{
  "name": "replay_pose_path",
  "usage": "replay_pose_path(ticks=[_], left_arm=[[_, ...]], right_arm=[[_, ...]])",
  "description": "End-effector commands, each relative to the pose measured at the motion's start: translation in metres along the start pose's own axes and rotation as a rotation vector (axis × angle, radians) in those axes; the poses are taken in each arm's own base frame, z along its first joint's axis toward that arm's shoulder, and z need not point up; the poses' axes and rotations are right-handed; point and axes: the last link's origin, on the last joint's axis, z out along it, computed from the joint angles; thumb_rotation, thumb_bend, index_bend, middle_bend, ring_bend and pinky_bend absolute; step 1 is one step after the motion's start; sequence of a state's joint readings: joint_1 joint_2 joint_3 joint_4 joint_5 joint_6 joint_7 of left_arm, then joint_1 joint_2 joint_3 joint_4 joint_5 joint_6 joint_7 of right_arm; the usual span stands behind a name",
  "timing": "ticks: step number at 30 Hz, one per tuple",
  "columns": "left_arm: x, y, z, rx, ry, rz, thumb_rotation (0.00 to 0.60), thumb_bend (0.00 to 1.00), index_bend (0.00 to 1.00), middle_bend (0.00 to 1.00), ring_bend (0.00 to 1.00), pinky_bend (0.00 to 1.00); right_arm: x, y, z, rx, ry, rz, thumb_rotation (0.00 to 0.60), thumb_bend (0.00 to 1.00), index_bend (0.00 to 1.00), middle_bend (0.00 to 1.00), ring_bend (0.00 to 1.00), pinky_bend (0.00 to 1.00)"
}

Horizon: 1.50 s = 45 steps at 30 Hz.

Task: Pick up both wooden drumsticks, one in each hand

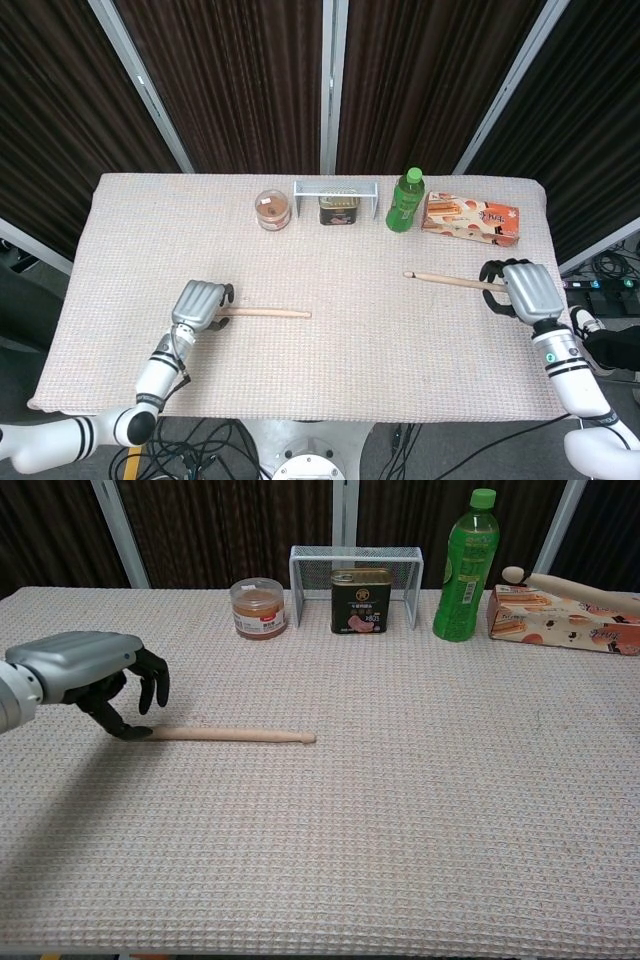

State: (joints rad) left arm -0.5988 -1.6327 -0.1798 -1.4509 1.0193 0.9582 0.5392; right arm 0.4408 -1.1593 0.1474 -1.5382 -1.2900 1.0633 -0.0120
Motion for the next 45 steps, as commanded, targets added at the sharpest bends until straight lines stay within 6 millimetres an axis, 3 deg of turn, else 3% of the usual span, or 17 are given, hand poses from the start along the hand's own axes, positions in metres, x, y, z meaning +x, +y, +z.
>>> replay_pose_path(ticks=[1,45], left_arm=[[-0.005,0.007,0.008,0.017,-0.011,0.032,0.600,0.25,0.46,0.51,0.81,0.82],[-0.020,0.003,0.013,0.048,-0.059,0.110,0.600,0.36,0.53,0.55,0.82,0.82]], right_arm=[[-0.002,0.002,0.000,-0.003,-0.007,0.000,0.600,0.63,0.63,0.58,0.41,0.41],[-0.009,0.012,-0.004,-0.025,-0.020,0.024,0.600,0.63,0.63,0.58,0.41,0.41]])
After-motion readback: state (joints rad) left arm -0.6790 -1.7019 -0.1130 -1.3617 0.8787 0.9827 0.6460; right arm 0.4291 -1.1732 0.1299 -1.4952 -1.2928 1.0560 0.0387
